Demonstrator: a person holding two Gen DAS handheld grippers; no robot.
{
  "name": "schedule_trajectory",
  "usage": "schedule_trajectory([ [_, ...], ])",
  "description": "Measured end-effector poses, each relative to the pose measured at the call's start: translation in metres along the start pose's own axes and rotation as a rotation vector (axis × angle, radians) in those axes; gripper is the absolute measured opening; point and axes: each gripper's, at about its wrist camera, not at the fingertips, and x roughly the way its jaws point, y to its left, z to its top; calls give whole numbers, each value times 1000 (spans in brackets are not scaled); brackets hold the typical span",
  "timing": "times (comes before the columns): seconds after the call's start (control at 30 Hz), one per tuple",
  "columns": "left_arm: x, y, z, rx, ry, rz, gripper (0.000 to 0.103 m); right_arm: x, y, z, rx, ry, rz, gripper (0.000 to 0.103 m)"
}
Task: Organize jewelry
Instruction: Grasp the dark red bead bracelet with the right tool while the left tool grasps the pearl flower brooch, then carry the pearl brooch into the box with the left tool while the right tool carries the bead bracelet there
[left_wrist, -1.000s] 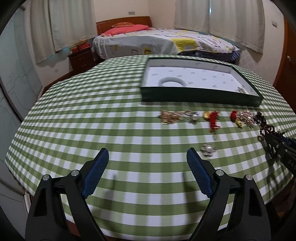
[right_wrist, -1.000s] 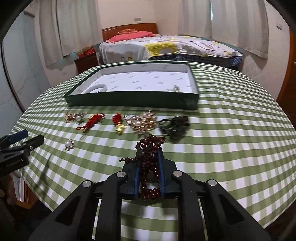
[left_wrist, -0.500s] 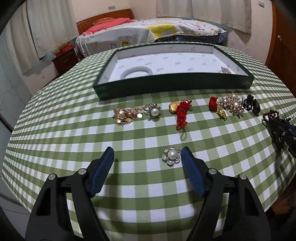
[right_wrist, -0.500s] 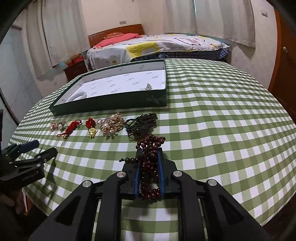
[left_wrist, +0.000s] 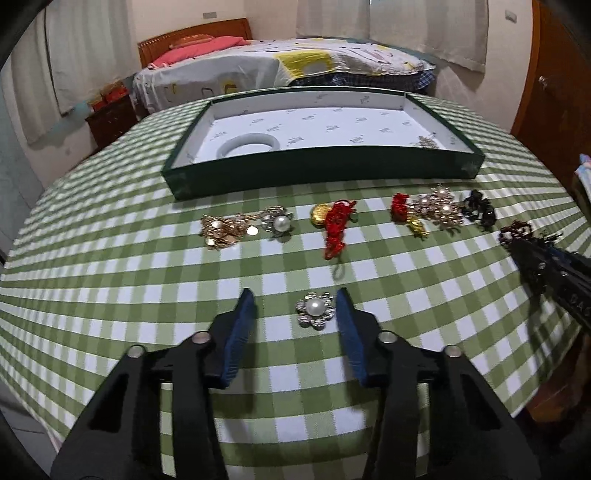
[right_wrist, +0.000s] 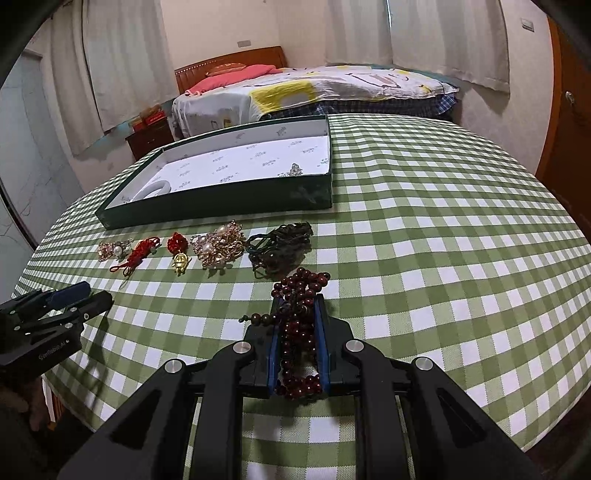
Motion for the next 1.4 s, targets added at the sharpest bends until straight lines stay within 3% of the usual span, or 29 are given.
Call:
schedule_trajectory([
  [0.1, -1, -2, -2, 5, -4, -7, 38, 0, 1, -1, -1, 1, 0, 17],
  [0.17, -2, -2, -3, 12, -7, -31, 30, 0, 1, -1, -2, 1, -1, 17],
  [0.33, -2, -5, -3, 26, -10, -47, 22, 1, 4, -2, -8, 2, -2, 17],
  [1.0, -3, -4, -4, 27, -28, -45, 21, 1, 6, -3, -15, -3, -10, 17],
  [1.4, -28, 6, 8, 8, -112, -44, 21, -12, 12, 7, -29, -42, -5, 17],
])
